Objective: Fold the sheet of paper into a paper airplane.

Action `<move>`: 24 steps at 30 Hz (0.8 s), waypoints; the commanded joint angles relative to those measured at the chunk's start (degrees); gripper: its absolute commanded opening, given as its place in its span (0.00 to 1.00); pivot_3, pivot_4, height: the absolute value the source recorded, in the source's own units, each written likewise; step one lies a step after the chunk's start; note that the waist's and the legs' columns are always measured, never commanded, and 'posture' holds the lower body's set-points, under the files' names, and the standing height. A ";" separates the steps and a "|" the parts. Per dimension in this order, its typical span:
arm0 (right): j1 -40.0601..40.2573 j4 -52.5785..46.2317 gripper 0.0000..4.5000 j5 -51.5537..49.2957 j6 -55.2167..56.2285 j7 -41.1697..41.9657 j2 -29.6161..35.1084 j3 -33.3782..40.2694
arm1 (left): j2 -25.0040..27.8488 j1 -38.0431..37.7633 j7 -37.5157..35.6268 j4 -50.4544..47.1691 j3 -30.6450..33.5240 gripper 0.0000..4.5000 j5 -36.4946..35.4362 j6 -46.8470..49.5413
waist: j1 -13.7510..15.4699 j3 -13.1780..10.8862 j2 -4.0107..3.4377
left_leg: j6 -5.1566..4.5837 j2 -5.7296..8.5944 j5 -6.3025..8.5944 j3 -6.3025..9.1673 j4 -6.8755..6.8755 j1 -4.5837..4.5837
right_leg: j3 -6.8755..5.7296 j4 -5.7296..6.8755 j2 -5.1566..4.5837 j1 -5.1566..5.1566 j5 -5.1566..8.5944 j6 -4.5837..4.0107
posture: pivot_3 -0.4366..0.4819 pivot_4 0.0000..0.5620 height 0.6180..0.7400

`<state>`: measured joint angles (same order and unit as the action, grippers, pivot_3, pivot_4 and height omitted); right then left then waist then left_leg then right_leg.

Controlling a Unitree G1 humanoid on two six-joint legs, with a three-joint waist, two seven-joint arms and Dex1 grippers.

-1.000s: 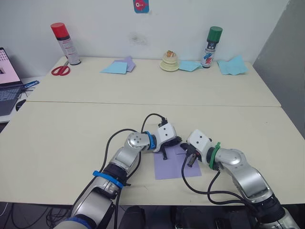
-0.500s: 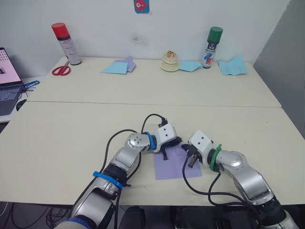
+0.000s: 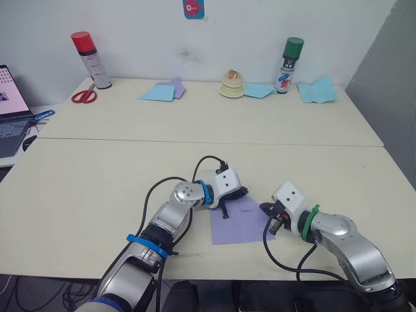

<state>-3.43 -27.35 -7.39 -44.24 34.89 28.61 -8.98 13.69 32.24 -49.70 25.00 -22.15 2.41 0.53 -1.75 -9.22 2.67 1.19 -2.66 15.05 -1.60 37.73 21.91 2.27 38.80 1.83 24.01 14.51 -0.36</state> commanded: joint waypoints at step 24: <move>-4.52 4.15 0.01 2.70 2.08 -2.94 -1.58 -9.51 | -0.88 -0.36 -2.34 -4.58 -1.71 0.00 1.18 2.11 | 0.03 -0.11 -0.08 | 0.00 -0.01 -0.01 -0.06 -0.76 0.09 | 0.00 -0.65 0.03 0.09 -0.02 0.03 | 0.48 0.27 0.88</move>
<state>-8.62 -24.02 -5.41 -40.70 32.23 26.85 -17.04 12.90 32.56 -51.47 21.64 -22.29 2.68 2.35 -1.72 -9.32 2.59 1.19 -2.68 15.04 -1.66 36.94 22.01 2.27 38.10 1.87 24.10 14.50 -0.33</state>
